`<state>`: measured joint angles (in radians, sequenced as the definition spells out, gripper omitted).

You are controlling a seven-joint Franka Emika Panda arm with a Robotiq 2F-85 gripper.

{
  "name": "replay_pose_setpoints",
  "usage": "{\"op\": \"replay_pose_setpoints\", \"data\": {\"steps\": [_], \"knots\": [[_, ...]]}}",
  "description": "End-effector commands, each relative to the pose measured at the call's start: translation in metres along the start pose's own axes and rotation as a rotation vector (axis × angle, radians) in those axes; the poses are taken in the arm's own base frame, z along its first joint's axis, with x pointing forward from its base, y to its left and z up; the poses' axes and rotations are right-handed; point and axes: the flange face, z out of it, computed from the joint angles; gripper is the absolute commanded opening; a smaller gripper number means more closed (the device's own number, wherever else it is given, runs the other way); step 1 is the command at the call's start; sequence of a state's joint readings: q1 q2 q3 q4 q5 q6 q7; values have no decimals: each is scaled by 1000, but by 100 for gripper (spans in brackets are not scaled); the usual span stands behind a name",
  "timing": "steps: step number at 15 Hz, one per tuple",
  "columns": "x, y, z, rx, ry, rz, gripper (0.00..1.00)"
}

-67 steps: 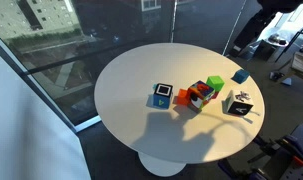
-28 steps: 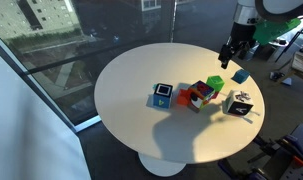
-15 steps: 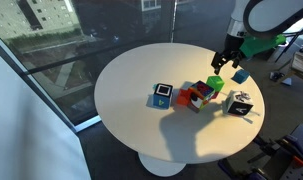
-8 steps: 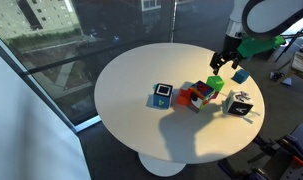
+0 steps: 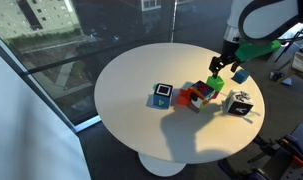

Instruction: Put the green building block on the table

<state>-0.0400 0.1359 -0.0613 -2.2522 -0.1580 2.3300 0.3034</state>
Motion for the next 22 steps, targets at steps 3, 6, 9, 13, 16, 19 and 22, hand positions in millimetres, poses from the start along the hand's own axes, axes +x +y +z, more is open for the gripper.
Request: {"op": "replay_pose_setpoints", "data": {"steps": [3,6,9,13,16,19,22], "knots": [[6,-5,14,16,15,2,100],[7,-6,23,19,15,-3,100],[6,-7,32,17,11,-6,100],[5,-7,41,12,8,-9,75],[7,-7,40,5,6,0,56],[10,-7,34,2,6,15,33],[18,-1,25,1,19,35,30]]}}
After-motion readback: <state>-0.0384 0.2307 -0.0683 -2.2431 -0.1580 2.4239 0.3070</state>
